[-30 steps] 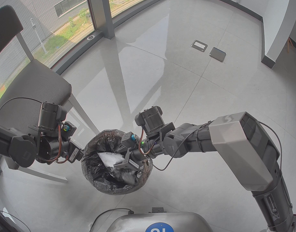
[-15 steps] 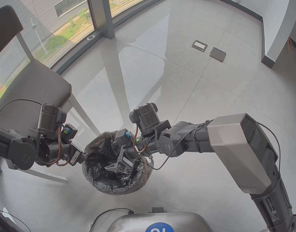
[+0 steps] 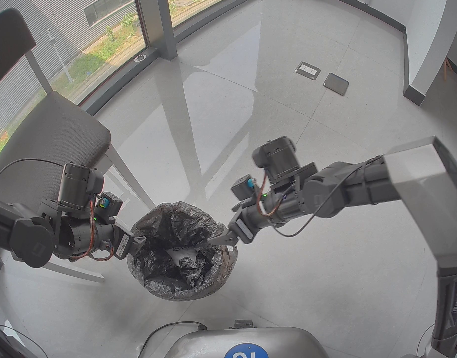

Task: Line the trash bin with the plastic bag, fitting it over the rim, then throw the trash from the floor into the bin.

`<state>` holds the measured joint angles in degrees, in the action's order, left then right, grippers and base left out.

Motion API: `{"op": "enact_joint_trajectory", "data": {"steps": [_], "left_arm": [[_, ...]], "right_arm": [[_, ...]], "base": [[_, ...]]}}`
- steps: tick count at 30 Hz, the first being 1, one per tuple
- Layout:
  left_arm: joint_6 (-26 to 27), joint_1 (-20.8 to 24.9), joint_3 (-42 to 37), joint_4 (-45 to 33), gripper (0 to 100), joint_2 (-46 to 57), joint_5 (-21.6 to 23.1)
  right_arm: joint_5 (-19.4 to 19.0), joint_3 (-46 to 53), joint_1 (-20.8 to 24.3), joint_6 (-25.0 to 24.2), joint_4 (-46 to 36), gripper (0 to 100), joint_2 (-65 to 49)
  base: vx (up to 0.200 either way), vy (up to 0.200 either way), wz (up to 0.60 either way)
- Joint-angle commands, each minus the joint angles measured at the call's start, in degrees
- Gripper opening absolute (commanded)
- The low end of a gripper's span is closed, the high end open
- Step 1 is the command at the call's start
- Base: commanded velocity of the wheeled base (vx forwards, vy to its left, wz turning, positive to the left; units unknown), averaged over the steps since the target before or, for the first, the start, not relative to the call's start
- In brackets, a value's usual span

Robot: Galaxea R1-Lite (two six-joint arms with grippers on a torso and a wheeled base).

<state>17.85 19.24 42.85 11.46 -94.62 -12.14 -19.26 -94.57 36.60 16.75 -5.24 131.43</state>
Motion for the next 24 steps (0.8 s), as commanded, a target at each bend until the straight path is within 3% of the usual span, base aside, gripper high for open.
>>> {"op": "enact_joint_trajectory", "data": {"steps": [1,5,6,7,17,20,24], "left_arm": [[-0.7,3.2,1.4,0.1,100,3.7,0.4],[-1.8,2.3,1.0,-0.5,100,8.6,-0.2],[-1.8,2.3,1.0,-0.5,100,8.6,-0.2],[-4.2,1.7,0.3,-1.1,100,11.8,-0.2],[-5.7,-2.6,-3.1,-5.4,100,24.6,-0.1],[-5.5,-6.8,-4.4,-6.5,100,31.3,-0.2],[-6.2,-12.7,-5.9,-13.8,100,40.3,-0.1]], "right_arm": [[6.2,12.0,-6.4,-1.2,0.0,100,-14.4],[13.5,19.0,-10.1,-1.5,0.1,100,-21.2],[13.5,19.0,-10.1,-1.5,0.1,100,-21.2],[15.5,22.6,-11.7,-1.6,0.1,100,-24.9],[19.3,34.9,-17.3,-3.3,0.0,100,-38.5],[20.1,39.9,-19.8,-2.6,-0.5,100,-45.6],[20.2,45.4,-23.1,-2.3,-1.9,100,-52.8]], "base": [[0.000,0.000,0.00],[0.000,0.000,0.00],[0.000,0.000,0.00],[0.000,0.000,0.00],[0.000,0.000,0.00],[0.000,0.000,0.00],[0.000,0.000,0.00]]}}
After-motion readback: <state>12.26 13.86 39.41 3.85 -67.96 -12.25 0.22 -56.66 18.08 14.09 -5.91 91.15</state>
